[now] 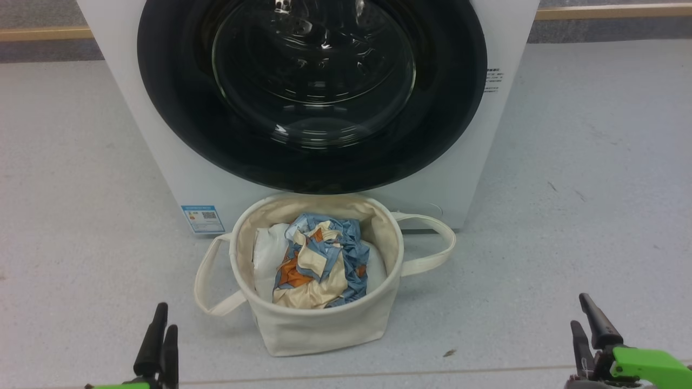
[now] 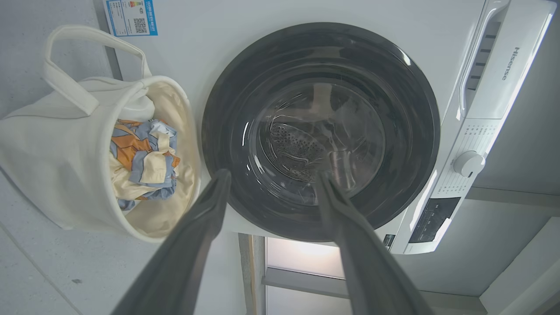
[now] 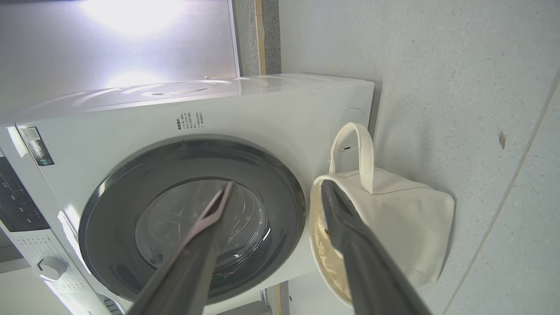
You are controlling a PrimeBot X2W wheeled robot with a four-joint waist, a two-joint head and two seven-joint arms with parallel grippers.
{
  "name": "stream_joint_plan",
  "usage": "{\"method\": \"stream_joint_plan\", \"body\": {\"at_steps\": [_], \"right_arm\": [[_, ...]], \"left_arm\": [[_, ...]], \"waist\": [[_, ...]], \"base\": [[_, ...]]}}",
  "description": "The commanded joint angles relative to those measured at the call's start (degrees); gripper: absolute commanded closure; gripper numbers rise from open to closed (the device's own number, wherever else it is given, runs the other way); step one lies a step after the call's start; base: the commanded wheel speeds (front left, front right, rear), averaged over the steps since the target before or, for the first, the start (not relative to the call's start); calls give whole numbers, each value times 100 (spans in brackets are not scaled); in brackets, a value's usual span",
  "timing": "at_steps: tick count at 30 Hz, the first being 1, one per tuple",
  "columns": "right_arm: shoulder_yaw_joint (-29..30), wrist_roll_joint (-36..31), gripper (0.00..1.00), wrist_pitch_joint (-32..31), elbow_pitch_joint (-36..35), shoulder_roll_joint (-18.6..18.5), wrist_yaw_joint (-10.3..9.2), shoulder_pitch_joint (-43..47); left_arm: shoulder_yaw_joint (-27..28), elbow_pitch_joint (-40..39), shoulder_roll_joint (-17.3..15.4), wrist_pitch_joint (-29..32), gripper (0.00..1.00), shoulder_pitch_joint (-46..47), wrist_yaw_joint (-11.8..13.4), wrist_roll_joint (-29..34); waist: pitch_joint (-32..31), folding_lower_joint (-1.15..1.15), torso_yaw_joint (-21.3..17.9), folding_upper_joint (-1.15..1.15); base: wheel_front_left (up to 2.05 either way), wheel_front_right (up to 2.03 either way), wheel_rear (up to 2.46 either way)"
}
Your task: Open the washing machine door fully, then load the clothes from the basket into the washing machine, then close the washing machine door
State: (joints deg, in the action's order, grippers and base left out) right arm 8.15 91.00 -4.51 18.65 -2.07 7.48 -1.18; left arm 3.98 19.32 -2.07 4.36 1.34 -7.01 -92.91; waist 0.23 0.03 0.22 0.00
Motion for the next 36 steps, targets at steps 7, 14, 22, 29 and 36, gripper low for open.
{"method": "stream_joint_plan", "body": {"at_steps": [7,14,22,29,36], "right_arm": [[64,-262,0,165,-402,-42,0,-348],[59,-546,0,283,-625,-45,0,-427],[-22,-972,0,416,-784,-47,0,-539],[-153,-1608,0,534,-1051,-52,0,-695],[-306,-2227,0,634,-1241,-122,0,-851]], "left_arm": [[32,-127,-42,-152,0,337,-9,98],[107,-162,-45,-269,0,400,-11,352],[219,-353,-47,-403,0,473,-14,819],[301,-522,-50,-520,0,548,-17,992],[354,-770,-52,-620,0,627,-19,1478]], "waist": [[19,-2,14,0],[29,-2,29,0],[32,-2,45,0],[38,-2,61,0],[74,-2,79,0]], "base": [[0,0,0],[0,0,0],[0,0,0],[0,0,0],[0,0,0]]}}
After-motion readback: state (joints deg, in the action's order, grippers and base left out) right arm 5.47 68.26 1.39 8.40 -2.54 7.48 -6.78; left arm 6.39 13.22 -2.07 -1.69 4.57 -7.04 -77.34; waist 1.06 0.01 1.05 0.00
